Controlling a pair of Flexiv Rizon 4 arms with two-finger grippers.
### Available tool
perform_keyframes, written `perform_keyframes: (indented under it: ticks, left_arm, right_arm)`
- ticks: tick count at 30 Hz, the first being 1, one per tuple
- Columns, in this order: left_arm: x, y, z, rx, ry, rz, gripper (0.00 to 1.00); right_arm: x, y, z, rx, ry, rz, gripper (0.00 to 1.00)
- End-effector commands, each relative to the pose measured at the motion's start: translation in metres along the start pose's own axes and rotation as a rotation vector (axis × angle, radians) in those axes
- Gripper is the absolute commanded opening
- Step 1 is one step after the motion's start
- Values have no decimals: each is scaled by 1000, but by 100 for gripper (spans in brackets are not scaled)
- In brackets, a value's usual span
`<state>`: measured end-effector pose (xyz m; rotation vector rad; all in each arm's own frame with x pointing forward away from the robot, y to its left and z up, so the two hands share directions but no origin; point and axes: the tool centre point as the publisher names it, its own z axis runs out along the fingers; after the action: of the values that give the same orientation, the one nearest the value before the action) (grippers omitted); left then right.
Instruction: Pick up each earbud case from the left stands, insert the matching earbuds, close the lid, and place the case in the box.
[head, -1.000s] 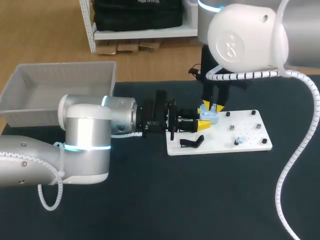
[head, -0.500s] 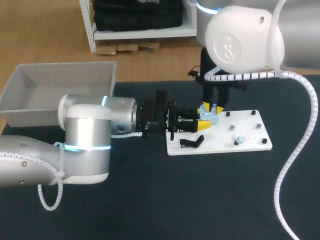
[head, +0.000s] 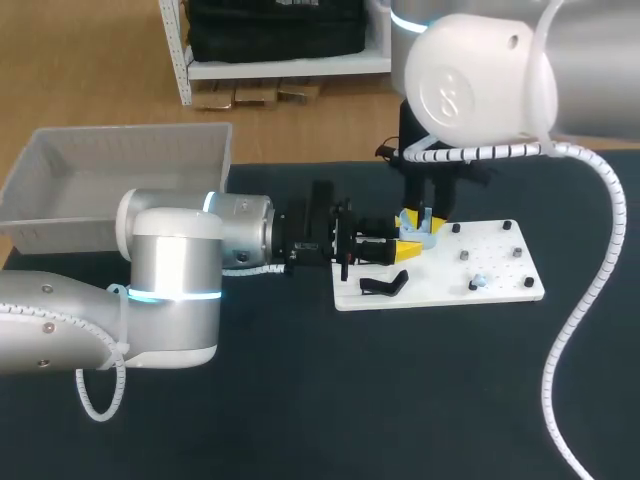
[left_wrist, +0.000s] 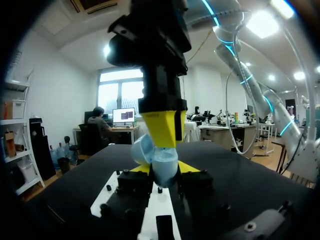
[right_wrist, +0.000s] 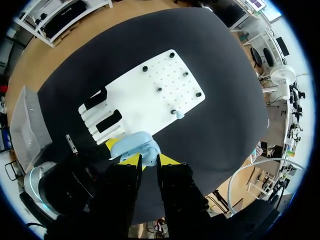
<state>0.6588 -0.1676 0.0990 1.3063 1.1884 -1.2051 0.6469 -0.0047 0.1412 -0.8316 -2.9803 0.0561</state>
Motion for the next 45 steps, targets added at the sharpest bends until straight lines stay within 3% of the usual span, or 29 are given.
perform_keyframes:
  ticks: [1,4,14,24,28,32,34,36,45]
  left_arm:
    - [0,1,0,2,-1,0,0]
    - [0,1,0,2,-1,0,0]
    - [0,1,0,2,-1,0,0]
    - [0,1,0,2,-1,0,0]
    - [0,1,0,2,-1,0,0]
    - [0,1,0,2,-1,0,0]
    - [0,1,0,2,-1,0,0]
    - [0,1,0,2,-1,0,0]
    - [0,1,0,2,-1,0,0]
  right_arm:
    - [0,1,-2,-1,5,1,16]
    - [2,0,-6,-14,6,-3,24]
    - [8,-11,-21,-59,-16,-5,24]
    - [9,-53,-34,-227,-105,-89,17]
    - [3,-68,-34,-278,-125,-76,22]
    - [-2,-77,-33,-311,-144,-34,20]
    - [-4,-80,-31,-320,-150,-27,35]
    - [-2,-80,-25,-319,-155,-26,37]
    - [-4,-76,4,-346,-152,-46,28]
